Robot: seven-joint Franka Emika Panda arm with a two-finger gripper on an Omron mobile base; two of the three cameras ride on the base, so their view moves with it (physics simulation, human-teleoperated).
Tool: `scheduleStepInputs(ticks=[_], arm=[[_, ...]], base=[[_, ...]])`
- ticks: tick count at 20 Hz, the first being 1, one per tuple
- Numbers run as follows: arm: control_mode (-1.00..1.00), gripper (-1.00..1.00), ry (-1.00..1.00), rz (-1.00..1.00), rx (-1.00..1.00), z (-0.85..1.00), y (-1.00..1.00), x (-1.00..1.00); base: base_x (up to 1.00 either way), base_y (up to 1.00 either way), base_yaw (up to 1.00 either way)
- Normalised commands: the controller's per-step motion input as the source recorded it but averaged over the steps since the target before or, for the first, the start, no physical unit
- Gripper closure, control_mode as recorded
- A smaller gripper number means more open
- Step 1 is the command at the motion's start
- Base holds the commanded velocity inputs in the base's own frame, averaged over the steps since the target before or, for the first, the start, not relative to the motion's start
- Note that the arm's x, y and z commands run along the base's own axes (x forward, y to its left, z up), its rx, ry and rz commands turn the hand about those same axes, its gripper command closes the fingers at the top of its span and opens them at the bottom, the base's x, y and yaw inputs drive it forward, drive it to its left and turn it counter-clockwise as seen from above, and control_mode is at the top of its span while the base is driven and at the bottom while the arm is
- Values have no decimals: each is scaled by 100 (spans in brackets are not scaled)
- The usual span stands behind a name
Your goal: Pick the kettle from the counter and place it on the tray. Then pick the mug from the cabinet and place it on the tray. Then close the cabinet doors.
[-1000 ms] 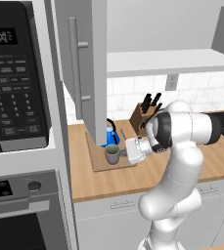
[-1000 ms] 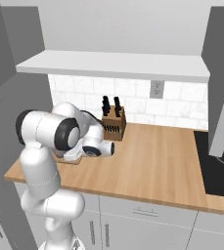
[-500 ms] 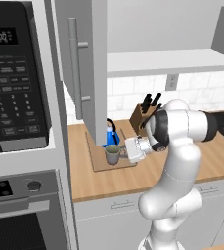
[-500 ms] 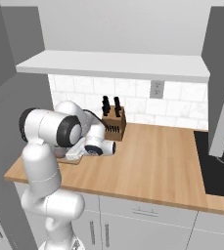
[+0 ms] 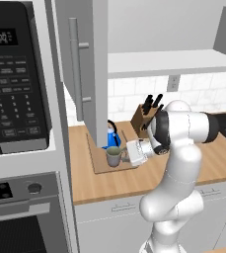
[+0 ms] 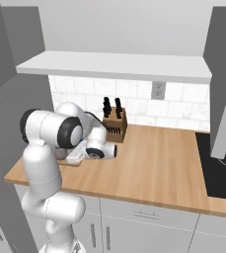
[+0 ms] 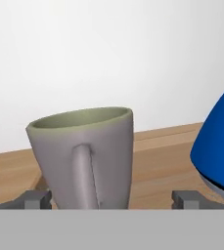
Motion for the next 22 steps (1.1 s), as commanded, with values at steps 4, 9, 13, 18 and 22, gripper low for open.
scheduleStepInputs(ticks=[4, 9, 13, 18, 22], arm=[[-100, -100, 1, 0, 0, 7, -1, -36], [-100, -100, 0, -1, 0, 33, -3, -34], [-100, -100, 0, -12, 0, 46, -30, -1], [-100, -100, 5, -15, 0, 40, -38, -5], [-100, -100, 0, -11, 0, 39, -37, -20]], base=[[0, 0, 0], [0, 0, 0], [0, 0, 0], [0, 0, 0], [0, 0, 0]])
